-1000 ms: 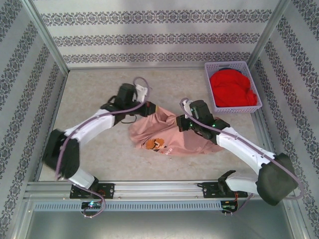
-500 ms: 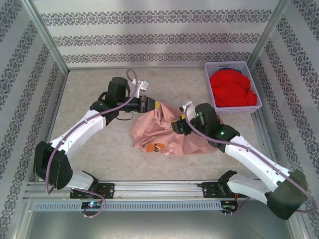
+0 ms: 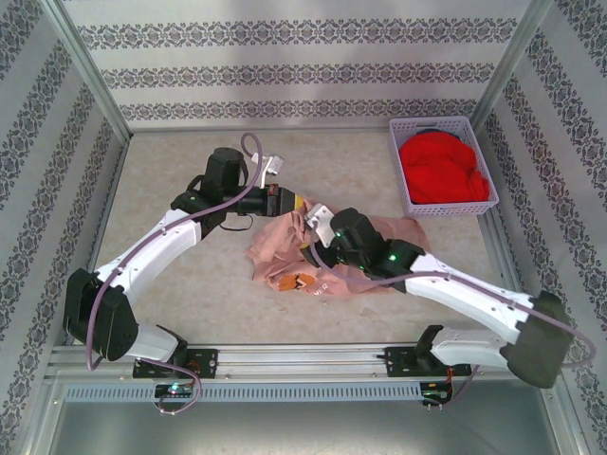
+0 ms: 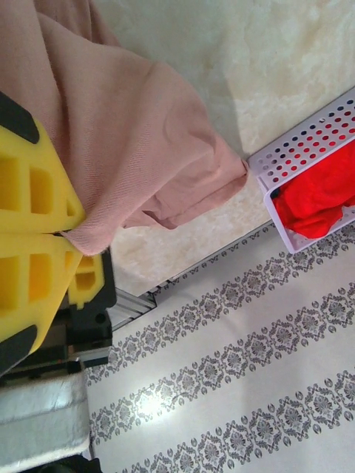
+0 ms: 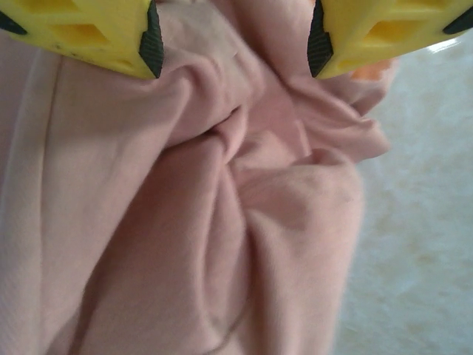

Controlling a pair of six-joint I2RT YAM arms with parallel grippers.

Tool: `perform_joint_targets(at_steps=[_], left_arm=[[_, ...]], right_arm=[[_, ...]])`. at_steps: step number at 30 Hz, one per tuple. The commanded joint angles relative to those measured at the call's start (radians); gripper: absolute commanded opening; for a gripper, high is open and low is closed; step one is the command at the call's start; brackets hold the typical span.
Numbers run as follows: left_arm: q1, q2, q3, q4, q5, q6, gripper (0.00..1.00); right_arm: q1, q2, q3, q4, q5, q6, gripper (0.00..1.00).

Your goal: Fold the inside-out t-shirt

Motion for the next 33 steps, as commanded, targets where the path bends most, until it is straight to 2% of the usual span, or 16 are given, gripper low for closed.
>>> perform_joint_targets(at_steps=[1, 4, 6, 9, 11, 12, 13, 16, 20, 22, 26, 27, 30, 33], left_arm=[[0.011, -0.025, 0.019, -0.016, -0.003, 0.004, 0.0], [0.017, -0.031, 0.019, -0.032, -0.046, -0.006, 0.0], [0.029, -0.042, 0.008, -0.036, -0.084, -0.019, 0.0], [0.058, -0.062, -0.02, -0.027, -0.151, -0.041, 0.0], [0.064, -0.069, -0.02, -0.08, -0.265, -0.016, 0.0], [0.063, -0.073, -0.014, -0.126, -0.358, 0.006, 0.05], [0.062, -0.078, -0.012, -0.17, -0.456, 0.018, 0.14], [0.055, -0.12, -0.037, -0.224, -0.649, 0.05, 0.42], [0.001, -0.235, -0.09, -0.269, -0.725, 0.074, 0.59], [-0.03, -0.276, -0.121, -0.281, -0.684, 0.068, 0.62], [-0.052, -0.263, -0.229, -0.107, -0.376, 0.0, 0.59], [-0.055, -0.241, -0.239, -0.072, -0.333, 0.0, 0.58], [-0.059, -0.154, -0.232, -0.019, -0.246, 0.011, 0.52], [-0.061, -0.073, -0.224, 0.09, -0.177, -0.038, 0.49]], right_arm=[[0.003, 0.104, 0.058, 0.002, 0.172, -0.031, 0.49], [0.003, 0.13, 0.077, 0.007, 0.2, -0.012, 0.13], [-0.006, 0.073, 0.049, 0.031, 0.147, 0.004, 0.0], [-0.086, -0.05, -0.015, 0.093, -0.107, 0.089, 0.0], [-0.164, -0.113, -0.07, 0.189, -0.331, 0.182, 0.0], [-0.212, -0.128, -0.094, 0.247, -0.446, 0.24, 0.0], [-0.247, -0.131, -0.109, 0.289, -0.528, 0.29, 0.0], [-0.286, -0.126, -0.12, 0.346, -0.611, 0.363, 0.0], [-0.315, -0.109, -0.121, 0.382, -0.639, 0.408, 0.0], [-0.329, -0.1, -0.128, 0.407, -0.652, 0.43, 0.0], [-0.354, -0.089, -0.151, 0.455, -0.691, 0.463, 0.0], [-0.36, -0.088, -0.153, 0.459, -0.7, 0.465, 0.0], [-0.387, -0.092, -0.162, 0.476, -0.735, 0.485, 0.0], [-0.399, -0.104, -0.169, 0.482, -0.749, 0.489, 0.0]])
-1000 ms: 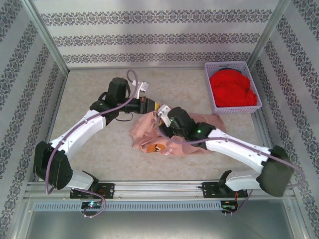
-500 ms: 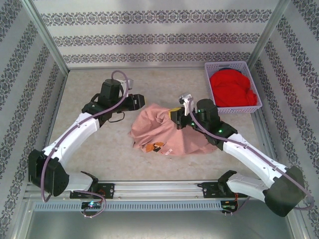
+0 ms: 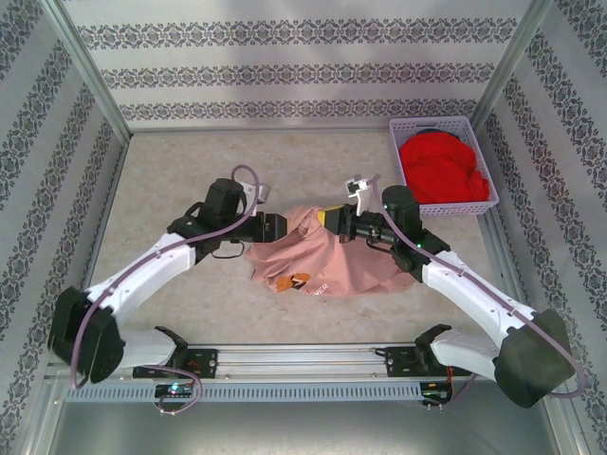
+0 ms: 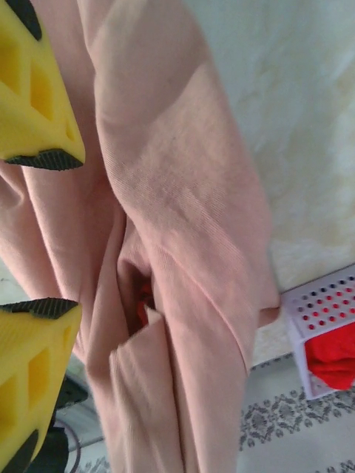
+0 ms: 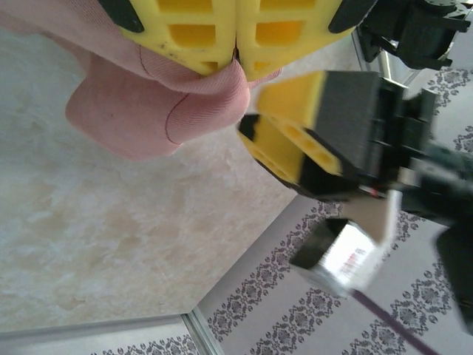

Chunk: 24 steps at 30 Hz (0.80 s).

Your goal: Fold the inside-out t-shirt

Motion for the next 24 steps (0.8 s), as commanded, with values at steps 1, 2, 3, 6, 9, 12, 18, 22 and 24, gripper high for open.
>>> perform_joint_targets(at_steps=[1, 2, 3, 6, 9, 12, 18, 22, 24], left_arm=[[-0.012, 0.06, 0.012, 0.197, 0.166, -0.065, 0.48], [-0.011, 0.091, 0.02, 0.227, 0.184, -0.083, 0.49], [-0.013, 0.117, 0.03, 0.24, 0.189, -0.094, 0.5], [-0.013, 0.2, 0.067, 0.273, 0.213, -0.118, 0.54], [-0.022, 0.265, 0.109, 0.261, 0.207, -0.105, 0.56], [-0.023, 0.328, 0.128, 0.328, 0.219, -0.116, 0.5], [-0.017, 0.386, 0.146, 0.547, 0.29, -0.187, 0.02], [0.028, 0.289, 0.097, 0.585, 0.326, -0.208, 0.0], [0.059, 0.213, 0.052, 0.629, 0.376, -0.254, 0.0]], right_arm=[[-0.014, -0.018, -0.016, 0.065, -0.057, 0.026, 0.0], [-0.017, -0.022, -0.021, 0.068, -0.059, 0.028, 0.0], [-0.02, -0.025, -0.024, 0.069, -0.059, 0.03, 0.0], [-0.021, -0.037, -0.032, 0.078, -0.063, 0.035, 0.0], [-0.026, -0.05, -0.038, 0.086, -0.062, 0.043, 0.0], [-0.032, -0.053, -0.042, 0.116, -0.07, 0.061, 0.0], [-0.052, -0.048, -0.035, 0.134, -0.097, 0.087, 0.0], [-0.132, -0.101, -0.053, 0.069, -0.068, 0.107, 0.0], [-0.179, -0.122, -0.064, 0.035, -0.042, 0.137, 0.0]])
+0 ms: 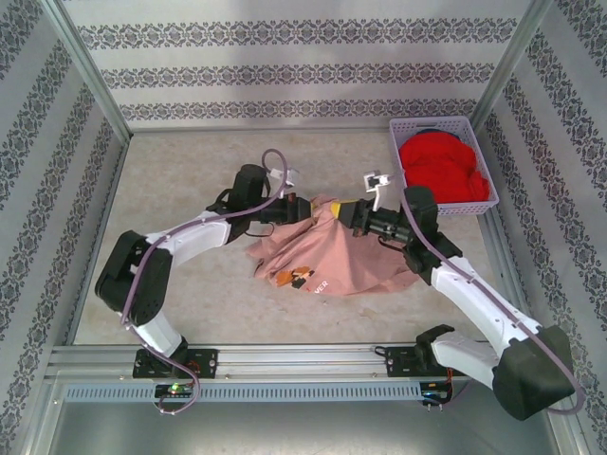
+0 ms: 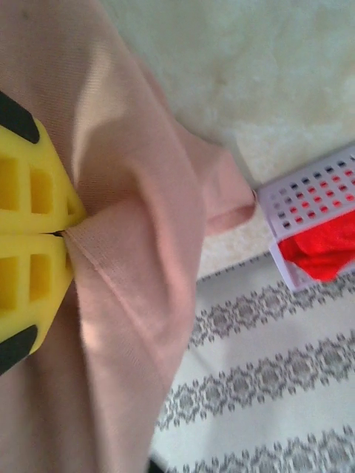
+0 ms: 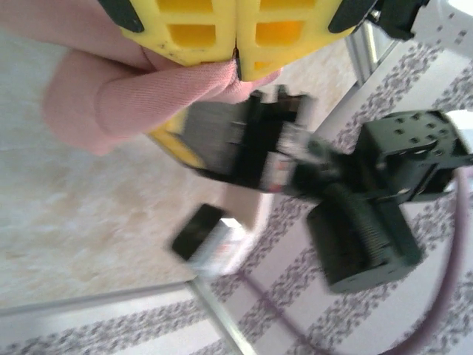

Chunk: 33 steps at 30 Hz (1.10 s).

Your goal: Fold the inside-out t-shirt

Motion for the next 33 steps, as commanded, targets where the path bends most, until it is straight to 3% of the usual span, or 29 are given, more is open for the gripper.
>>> perform_joint_targets(at_steps=[1, 6, 10, 13, 17, 21, 25, 33], left_arm=[[0.058, -0.151, -0.056, 0.157, 0.113, -0.086, 0.0], [0.067, -0.319, -0.092, 0.12, 0.204, -0.074, 0.0], [0.067, -0.401, -0.069, -0.046, 0.168, 0.043, 0.0], [0.067, -0.405, -0.048, -0.121, 0.136, 0.087, 0.0], [0.067, -0.389, -0.035, -0.168, 0.114, 0.116, 0.0], [0.067, -0.381, -0.026, -0.213, 0.088, 0.144, 0.0], [0.067, -0.374, -0.016, -0.24, 0.079, 0.161, 0.0], [0.067, -0.385, -0.017, -0.259, 0.071, 0.175, 0.0]], right_arm=[[-0.064, -0.05, -0.02, -0.034, 0.033, 0.048, 0.0], [-0.073, -0.018, -0.011, -0.072, 0.038, 0.055, 0.11], [-0.074, 0.01, -0.007, -0.108, 0.038, 0.025, 0.25], [-0.065, -0.017, 0.039, -0.295, 0.142, -0.083, 0.39], [-0.011, -0.13, 0.054, -0.448, 0.27, -0.223, 0.49], [0.142, -0.215, 0.058, -0.439, 0.292, -0.326, 0.54], [0.339, -0.168, 0.131, -0.475, 0.43, -0.443, 0.55], [0.377, 0.052, 0.287, -0.501, 0.503, -0.472, 0.52]])
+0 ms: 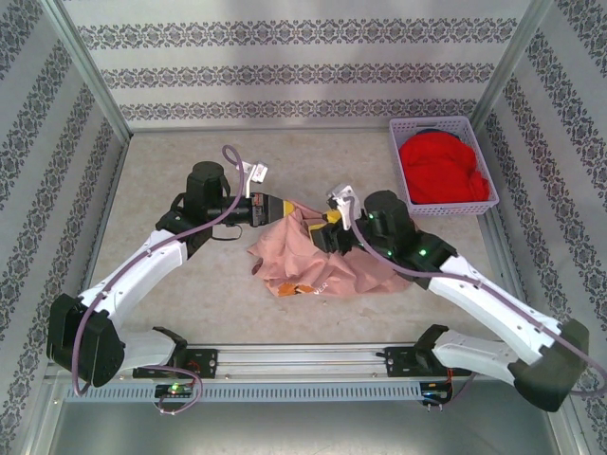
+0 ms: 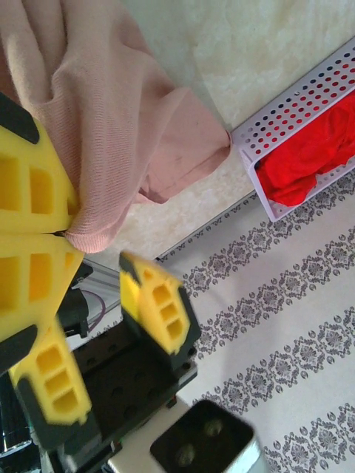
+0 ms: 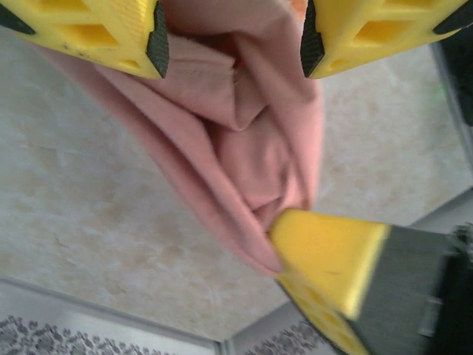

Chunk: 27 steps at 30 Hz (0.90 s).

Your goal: Fold the inside-out t-shirt

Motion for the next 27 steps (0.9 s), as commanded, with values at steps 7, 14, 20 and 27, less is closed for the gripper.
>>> perform_joint_targets(at_steps=[7, 14, 20, 27], left_arm=[[-0.002, -0.014, 0.03, -0.022, -0.007, 0.042, 0.0], [-0.002, -0.022, 0.027, -0.04, -0.028, 0.059, 0.0], [-0.003, -0.037, 0.023, -0.137, -0.202, 0.112, 0.0], [-0.002, -0.041, 0.01, -0.212, -0.428, 0.151, 0.0]], right_arm=[[0.008, 0.109, 0.044, -0.012, 0.042, -0.015, 0.51], [-0.002, 0.135, 0.055, -0.001, 0.086, 0.007, 0.14], [-0.11, 0.01, 0.01, 0.006, -0.091, 0.079, 0.0], [-0.218, -0.051, -0.025, 0.114, -0.336, 0.221, 0.0]])
